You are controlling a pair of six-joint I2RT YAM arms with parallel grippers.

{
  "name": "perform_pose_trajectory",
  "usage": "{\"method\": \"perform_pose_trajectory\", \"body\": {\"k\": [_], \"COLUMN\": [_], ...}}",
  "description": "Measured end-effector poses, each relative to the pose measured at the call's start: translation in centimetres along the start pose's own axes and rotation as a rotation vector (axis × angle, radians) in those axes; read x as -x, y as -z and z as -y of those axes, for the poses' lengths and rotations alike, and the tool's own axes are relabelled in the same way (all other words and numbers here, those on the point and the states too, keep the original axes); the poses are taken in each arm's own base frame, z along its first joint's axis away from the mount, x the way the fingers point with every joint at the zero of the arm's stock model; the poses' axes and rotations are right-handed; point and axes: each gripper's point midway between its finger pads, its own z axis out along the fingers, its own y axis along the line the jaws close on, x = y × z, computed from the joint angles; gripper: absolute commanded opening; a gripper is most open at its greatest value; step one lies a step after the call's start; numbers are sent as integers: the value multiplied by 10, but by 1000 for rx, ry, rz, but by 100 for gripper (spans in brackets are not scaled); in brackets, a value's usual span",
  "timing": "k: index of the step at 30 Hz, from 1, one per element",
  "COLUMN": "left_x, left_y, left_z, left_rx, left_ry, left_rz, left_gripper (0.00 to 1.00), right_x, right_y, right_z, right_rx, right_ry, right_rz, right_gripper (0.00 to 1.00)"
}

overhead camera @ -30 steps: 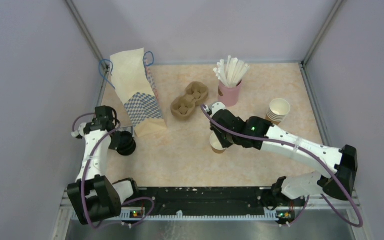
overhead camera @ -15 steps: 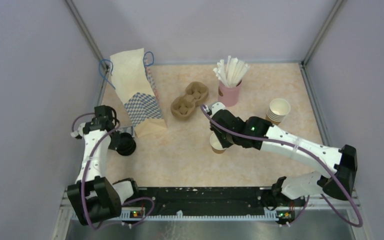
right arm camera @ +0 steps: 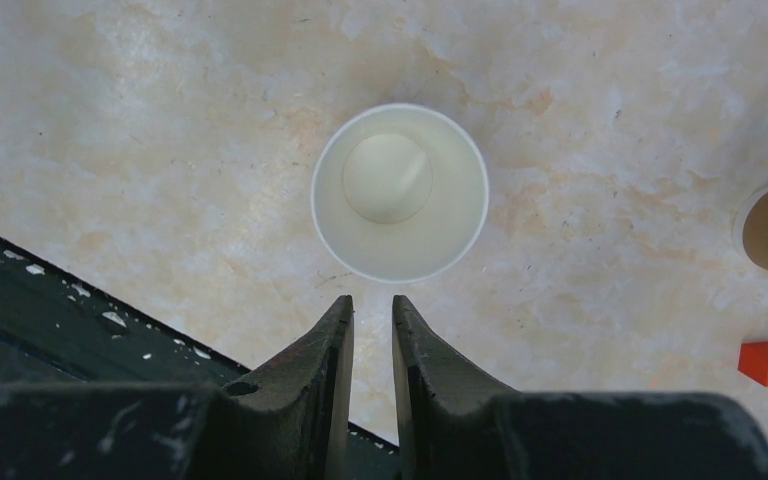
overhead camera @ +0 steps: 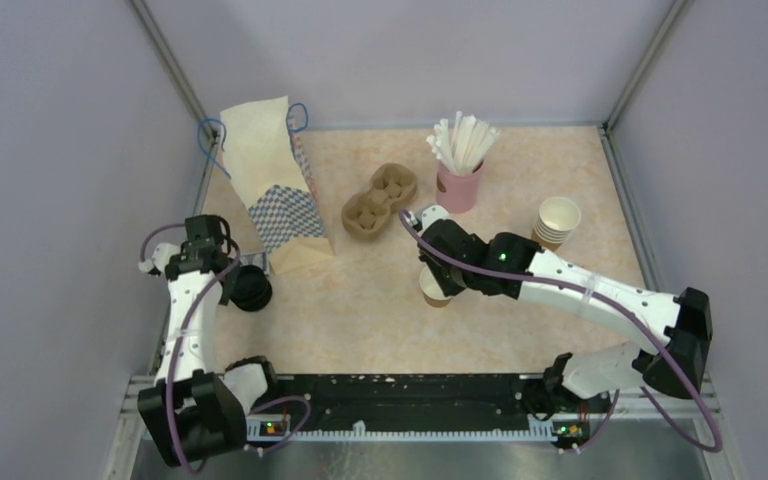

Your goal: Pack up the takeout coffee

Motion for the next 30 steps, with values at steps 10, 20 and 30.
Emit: {"method": "perform_pose_trajectory", "body": {"k": [10, 20, 30], "left_x": [-13, -3, -3], "left_y": [-27, -25, -28], "left_z": [-13, -8, -9], "left_rx": [124, 113, 125], "left_ry": [-109, -108, -111], "left_rz": [-63, -48, -54], "left_gripper": [50, 35, 33], "right_x": [2, 2, 2], "right_y": [3, 4, 4], "right_z": [1, 1, 1], "right_rx": [-2, -1, -1], "right_ry": [0, 2, 2], "right_rz": [0, 0, 0], "right_gripper": [20, 21, 20]}}
